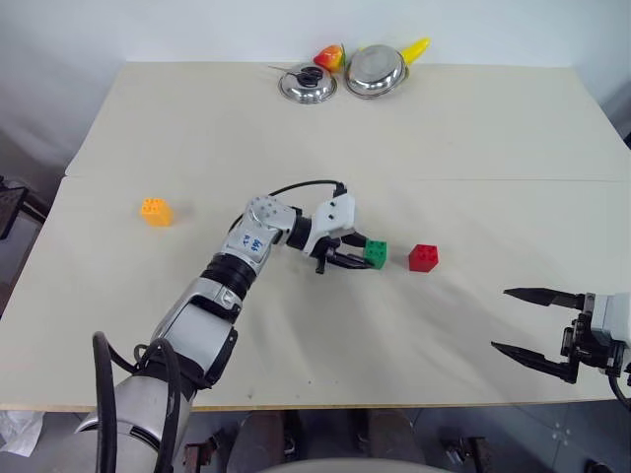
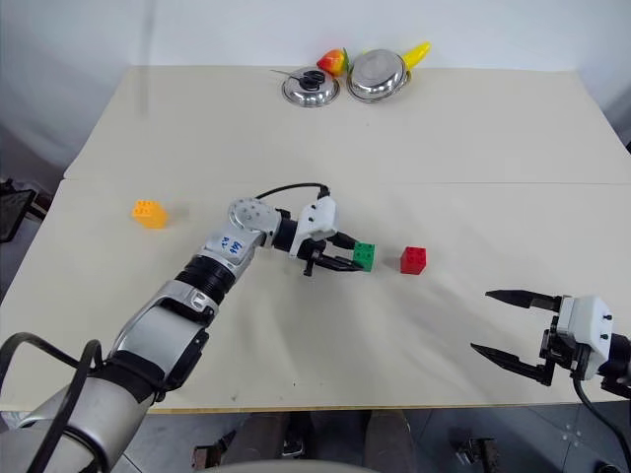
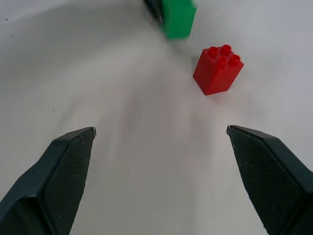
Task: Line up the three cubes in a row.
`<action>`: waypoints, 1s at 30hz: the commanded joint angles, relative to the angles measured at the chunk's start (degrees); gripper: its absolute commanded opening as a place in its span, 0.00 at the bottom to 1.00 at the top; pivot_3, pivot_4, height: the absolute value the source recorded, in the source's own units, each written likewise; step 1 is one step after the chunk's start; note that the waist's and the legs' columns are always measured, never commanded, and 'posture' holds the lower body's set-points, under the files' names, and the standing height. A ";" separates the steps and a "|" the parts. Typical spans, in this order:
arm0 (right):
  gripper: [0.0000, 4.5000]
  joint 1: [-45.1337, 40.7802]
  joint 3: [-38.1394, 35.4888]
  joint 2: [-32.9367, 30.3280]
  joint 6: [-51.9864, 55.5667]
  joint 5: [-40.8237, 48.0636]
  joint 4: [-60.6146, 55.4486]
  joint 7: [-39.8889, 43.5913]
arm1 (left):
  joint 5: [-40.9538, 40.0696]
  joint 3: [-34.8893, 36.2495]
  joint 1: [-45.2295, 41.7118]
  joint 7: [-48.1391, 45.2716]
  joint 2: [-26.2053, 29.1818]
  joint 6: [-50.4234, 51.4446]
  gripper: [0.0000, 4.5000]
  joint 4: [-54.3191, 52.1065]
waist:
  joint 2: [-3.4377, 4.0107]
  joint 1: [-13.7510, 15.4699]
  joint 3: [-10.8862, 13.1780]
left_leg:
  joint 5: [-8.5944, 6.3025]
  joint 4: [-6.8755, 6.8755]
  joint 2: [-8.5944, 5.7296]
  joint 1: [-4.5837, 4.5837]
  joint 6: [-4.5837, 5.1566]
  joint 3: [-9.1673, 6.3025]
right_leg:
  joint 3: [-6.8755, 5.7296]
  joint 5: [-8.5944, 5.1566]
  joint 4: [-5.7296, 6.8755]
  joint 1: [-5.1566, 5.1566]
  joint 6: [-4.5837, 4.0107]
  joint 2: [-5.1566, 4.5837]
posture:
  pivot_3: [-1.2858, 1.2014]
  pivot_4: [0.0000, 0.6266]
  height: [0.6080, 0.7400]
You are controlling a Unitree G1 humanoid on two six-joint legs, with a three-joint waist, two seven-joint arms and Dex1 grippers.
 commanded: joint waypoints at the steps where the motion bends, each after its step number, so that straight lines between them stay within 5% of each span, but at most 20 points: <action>1: 1.00 1.51 -3.22 1.10 0.60 0.99 -2.99 -1.79 | 0.56 1.61 -2.05 -0.80 -0.96 -0.95 0.33 1.78 | -0.01 0.14 0.01 | 0.00 0.02 0.20 -0.02 0.01 -0.03 | -0.01 0.01 0.02 0.00 0.01 -0.03 | 0.52 0.24 1.00; 14: 1.00 2.15 -7.12 3.85 -0.13 0.33 0.27 -4.47 | 3.46 2.57 -0.46 0.28 0.62 0.46 0.33 1.45 | -0.01 0.12 0.00 | -0.01 0.12 0.20 -0.02 0.10 -0.04 | 0.00 0.03 0.07 0.02 0.05 -0.07 | 0.52 0.24 1.00; 22: 1.00 -0.75 -5.03 4.98 1.70 1.69 -2.83 -6.30 | -0.41 5.33 4.68 -4.02 3.45 4.15 0.89 -10.03 | 0.02 -0.13 -0.01 | -0.01 0.13 0.22 -0.02 0.10 -0.02 | 0.01 0.03 0.12 0.01 0.05 -0.07 | 0.52 0.24 1.00; 30: 1.00 -10.66 1.80 8.53 4.21 4.38 -7.51 -6.77 | -12.82 17.25 20.27 -10.39 17.71 6.59 0.89 -32.14 | 0.07 -1.46 -0.04 | 0.01 0.13 0.30 0.06 0.07 -0.04 | 0.02 -0.01 0.32 -0.01 -0.02 -0.06 | 0.52 0.24 1.00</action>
